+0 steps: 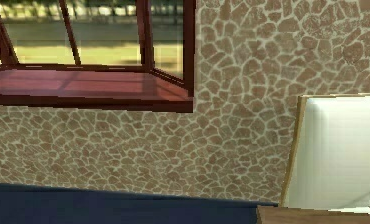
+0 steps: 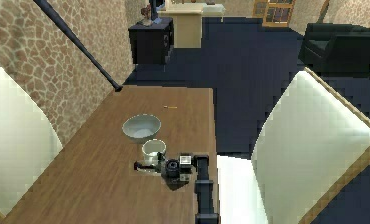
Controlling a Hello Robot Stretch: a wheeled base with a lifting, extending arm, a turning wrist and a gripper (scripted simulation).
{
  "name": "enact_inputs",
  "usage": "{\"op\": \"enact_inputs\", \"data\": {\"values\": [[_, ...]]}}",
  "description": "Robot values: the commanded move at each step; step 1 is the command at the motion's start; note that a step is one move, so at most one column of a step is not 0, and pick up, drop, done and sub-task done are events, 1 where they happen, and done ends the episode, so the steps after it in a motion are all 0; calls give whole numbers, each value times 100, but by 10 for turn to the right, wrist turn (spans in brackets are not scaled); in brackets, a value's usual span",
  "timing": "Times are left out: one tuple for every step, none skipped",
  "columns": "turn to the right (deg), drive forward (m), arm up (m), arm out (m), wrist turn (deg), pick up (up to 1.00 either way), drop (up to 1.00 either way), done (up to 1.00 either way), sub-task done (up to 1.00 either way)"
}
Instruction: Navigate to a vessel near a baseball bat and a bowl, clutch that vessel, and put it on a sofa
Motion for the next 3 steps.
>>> {"op": "enact_inputs", "data": {"values": [[0, 0, 10, 0, 0, 0, 0, 0, 0], [0, 0, 20, 0, 0, 0, 0, 0, 0], [0, 0, 0, 0, -450, 0, 0, 0, 0]]}}
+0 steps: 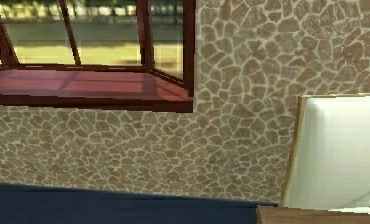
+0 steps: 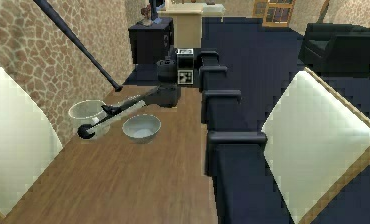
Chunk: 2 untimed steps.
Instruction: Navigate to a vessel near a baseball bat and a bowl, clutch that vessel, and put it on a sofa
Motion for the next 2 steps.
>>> {"op": "enact_inputs", "data": {"values": [[0, 0, 0, 0, -450, 0, 0, 0, 0], [0, 0, 0, 0, -60, 0, 0, 0, 0]]}}
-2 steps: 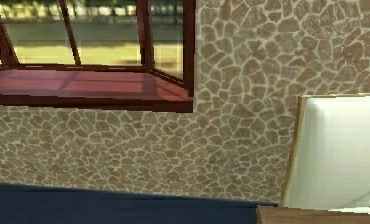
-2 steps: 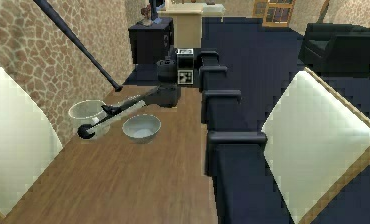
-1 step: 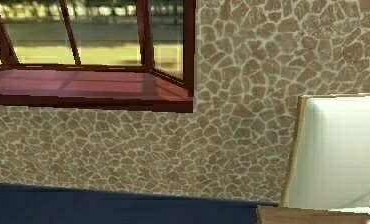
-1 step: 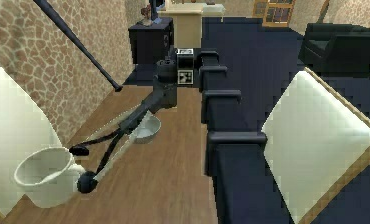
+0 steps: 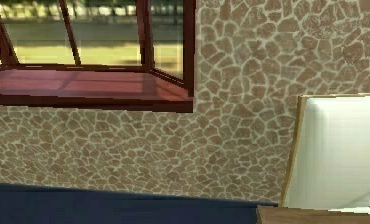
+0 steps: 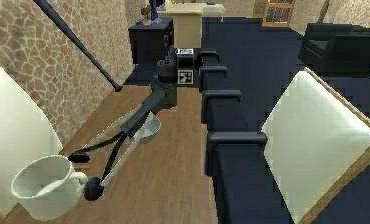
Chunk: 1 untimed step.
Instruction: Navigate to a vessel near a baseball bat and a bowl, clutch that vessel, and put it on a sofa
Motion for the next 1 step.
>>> {"op": "enact_inputs", "data": {"values": [[0, 0, 0, -28, 0, 0, 0, 0, 0]]}}
